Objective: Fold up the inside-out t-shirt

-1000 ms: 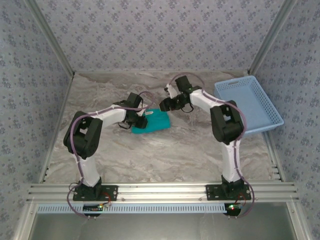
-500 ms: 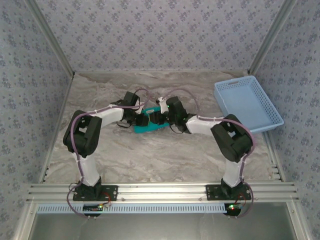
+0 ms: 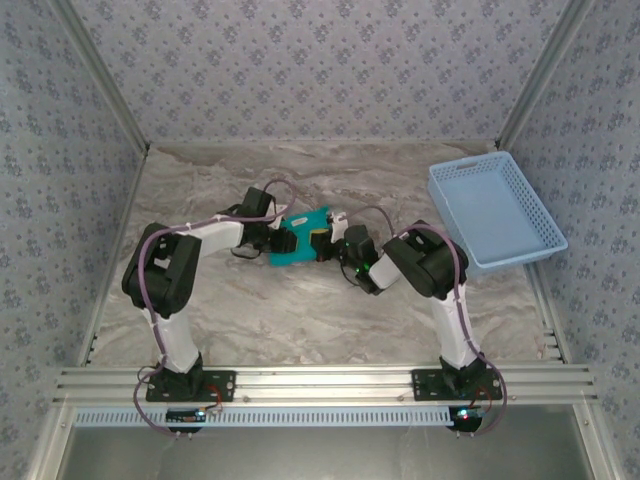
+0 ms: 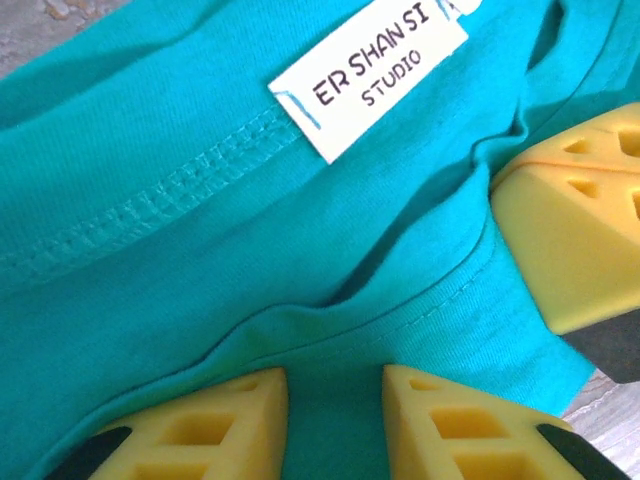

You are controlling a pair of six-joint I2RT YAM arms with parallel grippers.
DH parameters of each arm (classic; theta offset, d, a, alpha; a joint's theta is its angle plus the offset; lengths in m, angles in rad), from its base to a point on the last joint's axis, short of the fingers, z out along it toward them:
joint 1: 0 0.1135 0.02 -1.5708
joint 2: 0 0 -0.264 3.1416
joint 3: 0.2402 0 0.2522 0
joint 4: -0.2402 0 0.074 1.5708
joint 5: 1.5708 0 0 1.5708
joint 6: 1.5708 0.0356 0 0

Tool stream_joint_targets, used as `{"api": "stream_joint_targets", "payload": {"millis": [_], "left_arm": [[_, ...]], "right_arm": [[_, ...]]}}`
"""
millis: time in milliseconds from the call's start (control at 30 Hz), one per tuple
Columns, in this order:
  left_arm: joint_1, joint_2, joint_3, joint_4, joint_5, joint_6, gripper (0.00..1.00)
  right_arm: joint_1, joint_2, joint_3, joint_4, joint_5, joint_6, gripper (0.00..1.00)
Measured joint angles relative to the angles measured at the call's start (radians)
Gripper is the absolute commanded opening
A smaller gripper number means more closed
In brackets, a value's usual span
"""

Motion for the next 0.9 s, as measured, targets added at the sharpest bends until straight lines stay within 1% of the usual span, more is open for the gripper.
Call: {"api": "stream_joint_targets", "payload": {"millis": [100,167,233,300,333,367,400,433,467,600,667,733,800,900], "left_arm": [[0.012,-0.012,-0.013,0.003,0.025,0.012,0.36],[0.02,-0.026,-0.017,-0.013,0.04,0.015,0.4],[0.021,-0.058,-0.024,-0.039,0.035,0.008,0.45],[0.021,-0.119,-0.029,-0.073,0.02,-0.005,0.5],[0.021,-0.163,-0.029,-0.085,0.009,-0.012,0.52],[0.021,-0.218,-0.028,-0.094,-0.002,-0.013,0.57],[0.021,-0.261,-0.022,-0.107,-0.016,-0.012,0.71],[0.021,-0.317,-0.01,-0.126,-0.041,-0.01,0.94],[0.021,-0.373,0.006,-0.144,-0.07,-0.006,1.0],[0.03,-0.576,0.025,-0.16,-0.225,0.034,1.0],[0.047,-0.695,-0.023,-0.134,-0.334,0.062,1.0],[0.069,-0.786,-0.102,-0.092,-0.429,0.093,1.0],[0.098,-0.847,-0.229,-0.015,-0.516,0.138,1.0],[0.163,-0.883,-0.449,0.129,-0.566,0.211,1.0]], "right_arm": [[-0.006,-0.018,-0.011,-0.013,-0.025,-0.019,0.08],[-0.013,-0.054,-0.021,-0.051,-0.051,-0.029,0.18],[-0.019,-0.117,-0.032,-0.114,-0.069,-0.043,0.24],[-0.025,-0.204,-0.034,-0.186,-0.076,-0.055,0.35],[-0.029,-0.261,-0.034,-0.225,-0.077,-0.064,0.43],[-0.035,-0.322,-0.033,-0.267,-0.073,-0.073,0.55],[-0.041,-0.374,-0.031,-0.299,-0.063,-0.078,0.81],[-0.049,-0.441,-0.028,-0.345,-0.048,-0.086,1.0],[-0.058,-0.512,-0.025,-0.395,-0.025,-0.095,1.0],[-0.103,-0.729,-0.024,-0.55,0.083,-0.163,1.0],[-0.137,-0.828,-0.027,-0.652,0.145,-0.201,1.0],[-0.185,-0.9,-0.044,-0.741,0.189,-0.237,1.0],[-0.253,-0.964,-0.091,-0.819,0.211,-0.272,1.0],[-0.375,-1.029,-0.198,-0.904,0.221,-0.305,1.0]]}}
